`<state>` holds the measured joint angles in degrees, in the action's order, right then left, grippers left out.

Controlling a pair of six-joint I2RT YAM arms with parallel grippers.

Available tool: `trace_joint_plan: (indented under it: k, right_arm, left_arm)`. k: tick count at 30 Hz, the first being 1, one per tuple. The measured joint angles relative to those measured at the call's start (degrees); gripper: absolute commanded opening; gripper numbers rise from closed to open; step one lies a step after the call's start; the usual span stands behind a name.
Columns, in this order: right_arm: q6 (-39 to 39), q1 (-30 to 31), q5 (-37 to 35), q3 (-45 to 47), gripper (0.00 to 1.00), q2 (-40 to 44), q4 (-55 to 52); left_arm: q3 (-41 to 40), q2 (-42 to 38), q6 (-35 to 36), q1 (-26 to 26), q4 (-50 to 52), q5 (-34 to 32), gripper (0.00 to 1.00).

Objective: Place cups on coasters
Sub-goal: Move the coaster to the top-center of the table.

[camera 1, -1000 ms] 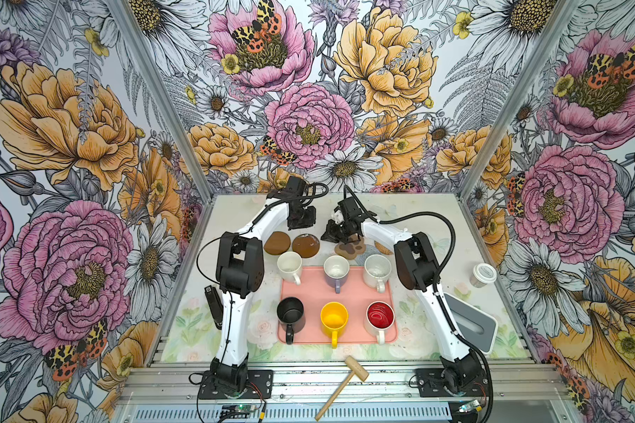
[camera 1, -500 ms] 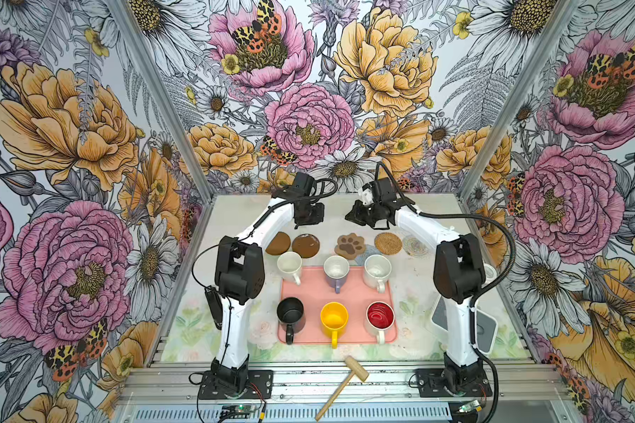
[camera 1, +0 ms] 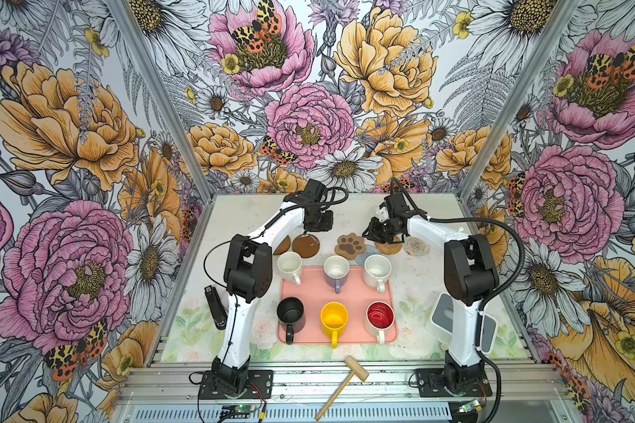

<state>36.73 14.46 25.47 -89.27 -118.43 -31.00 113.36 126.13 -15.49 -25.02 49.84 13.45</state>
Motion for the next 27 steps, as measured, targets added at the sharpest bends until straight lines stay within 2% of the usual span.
trace_joint_plan:
  k: [13,27]
  right_arm:
    - [0.02,0.24,0.02,2.19,0.3,-2.19,-0.02]
    - [0.48,2.25,0.31,2.21,0.17,-4.04,-0.02]
  left_arm:
    - [-0.02,0.02,-0.02,-0.48,0.0,0.63,0.18]
    - [-0.13,0.15,-0.02,-0.66,0.0,1.31,0.18]
